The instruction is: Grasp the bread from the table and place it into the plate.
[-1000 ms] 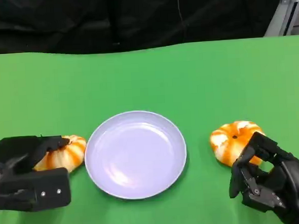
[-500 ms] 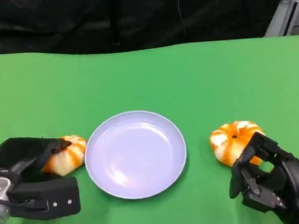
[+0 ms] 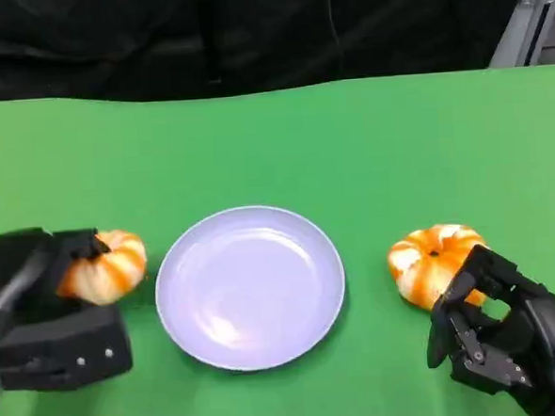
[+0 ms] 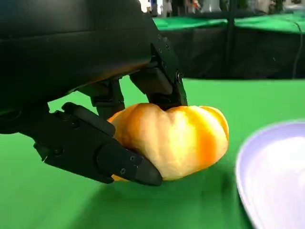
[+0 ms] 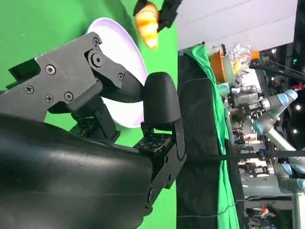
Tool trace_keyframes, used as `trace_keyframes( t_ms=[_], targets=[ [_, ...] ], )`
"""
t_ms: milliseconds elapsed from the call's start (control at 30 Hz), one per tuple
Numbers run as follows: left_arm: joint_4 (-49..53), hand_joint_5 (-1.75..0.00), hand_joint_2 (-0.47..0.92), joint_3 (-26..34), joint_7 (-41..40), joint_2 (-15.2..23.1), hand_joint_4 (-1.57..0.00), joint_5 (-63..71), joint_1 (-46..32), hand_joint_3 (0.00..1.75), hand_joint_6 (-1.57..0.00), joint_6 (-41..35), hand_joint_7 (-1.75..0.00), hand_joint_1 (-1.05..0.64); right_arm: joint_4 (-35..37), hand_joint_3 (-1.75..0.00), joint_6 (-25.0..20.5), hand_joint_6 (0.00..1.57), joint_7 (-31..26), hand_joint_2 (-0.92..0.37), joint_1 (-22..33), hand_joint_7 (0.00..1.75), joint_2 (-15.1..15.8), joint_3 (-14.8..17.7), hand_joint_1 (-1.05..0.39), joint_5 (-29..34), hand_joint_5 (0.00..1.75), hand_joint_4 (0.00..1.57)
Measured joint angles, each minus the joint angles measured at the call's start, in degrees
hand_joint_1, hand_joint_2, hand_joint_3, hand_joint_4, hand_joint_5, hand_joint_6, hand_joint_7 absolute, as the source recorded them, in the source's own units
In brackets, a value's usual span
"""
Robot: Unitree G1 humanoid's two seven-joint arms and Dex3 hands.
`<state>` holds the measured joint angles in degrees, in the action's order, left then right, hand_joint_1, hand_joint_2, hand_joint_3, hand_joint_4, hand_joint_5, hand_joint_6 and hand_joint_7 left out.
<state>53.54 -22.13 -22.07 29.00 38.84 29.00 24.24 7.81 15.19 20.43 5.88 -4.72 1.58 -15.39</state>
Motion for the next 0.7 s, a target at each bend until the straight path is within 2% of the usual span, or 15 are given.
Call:
trace_keyframes(
  t_ms=[67, 100, 167, 233, 333, 500, 633, 700],
  targets=[
    [-1.67, -1.56, 0.92, 0.79, 1.65, -0.03, -0.68, -1.4, -0.58, 0.27, -0.83, 0.03, -1.13, -0.07, 0.03, -1.07, 0.1, 0.6, 0.13, -0.61, -0.01, 1.75, 0.0, -0.02, -0.14, -0.07, 1.75, 0.83],
    [-2.37, -1.56, 0.92, 1.31, 2.82, -0.1, -0.69, -2.49, -0.94, 0.28, -0.82, 0.03, -1.15, -0.06, 0.03, -1.07, 0.1, 0.61, 0.09, -0.61, 0.0, 1.75, -0.01, -0.02, -0.14, -0.06, 1.75, 0.83],
    [-3.4, -1.48, 0.92, 1.96, 4.6, -0.25, -0.74, -3.58, -1.14, 0.3, -0.87, -0.01, -1.05, -0.05, -0.01, -1.07, 0.08, 0.61, -0.14, -0.62, 0.0, 1.75, -0.01, -0.03, -0.13, -0.03, 1.75, 0.83],
    [-4.79, -1.45, 0.92, 2.35, 6.06, -0.35, -0.76, -4.68, -1.25, 0.29, -0.9, -0.05, -1.01, -0.03, -0.04, -1.07, 0.02, 0.61, -0.32, -0.63, 0.01, 1.75, -0.01, -0.03, -0.12, -0.02, 1.75, 0.83],
    [-7.79, -1.53, 0.92, 2.54, 6.99, -0.71, -0.7, -5.09, -1.55, 0.25, -0.84, -0.17, -1.15, -0.01, -0.02, -1.07, 0.05, 0.61, -0.22, -0.62, 0.0, 1.75, 0.0, -0.04, -0.13, -0.03, 1.75, 0.84],
    [-13.77, -1.49, 0.92, 2.48, 8.3, -1.72, -0.72, -5.07, -2.57, 0.26, -0.87, -0.51, -1.1, 0.02, -0.01, -1.07, 0.05, 0.61, -0.12, -0.62, -0.01, 1.75, 0.0, -0.03, -0.13, -0.04, 1.75, 0.84],
    [-16.18, -1.59, 0.92, 1.67, 8.77, -3.79, -0.66, -4.69, -3.59, 0.3, -0.79, 0.61, -1.25, -0.02, 0.04, -1.07, 0.05, 0.61, -0.07, -0.61, -0.03, 1.75, 0.0, -0.02, -0.14, -0.05, 1.75, 0.84],
    [-16.35, -1.53, 0.92, 1.1, 8.85, -4.8, -0.68, -4.21, -3.58, 0.33, -0.78, 1.03, -1.26, -0.05, 0.05, -1.08, 0.05, 0.61, -0.07, -0.62, -0.06, 1.75, 0.0, -0.03, -0.13, -0.06, 1.75, 0.84]
  ],
)
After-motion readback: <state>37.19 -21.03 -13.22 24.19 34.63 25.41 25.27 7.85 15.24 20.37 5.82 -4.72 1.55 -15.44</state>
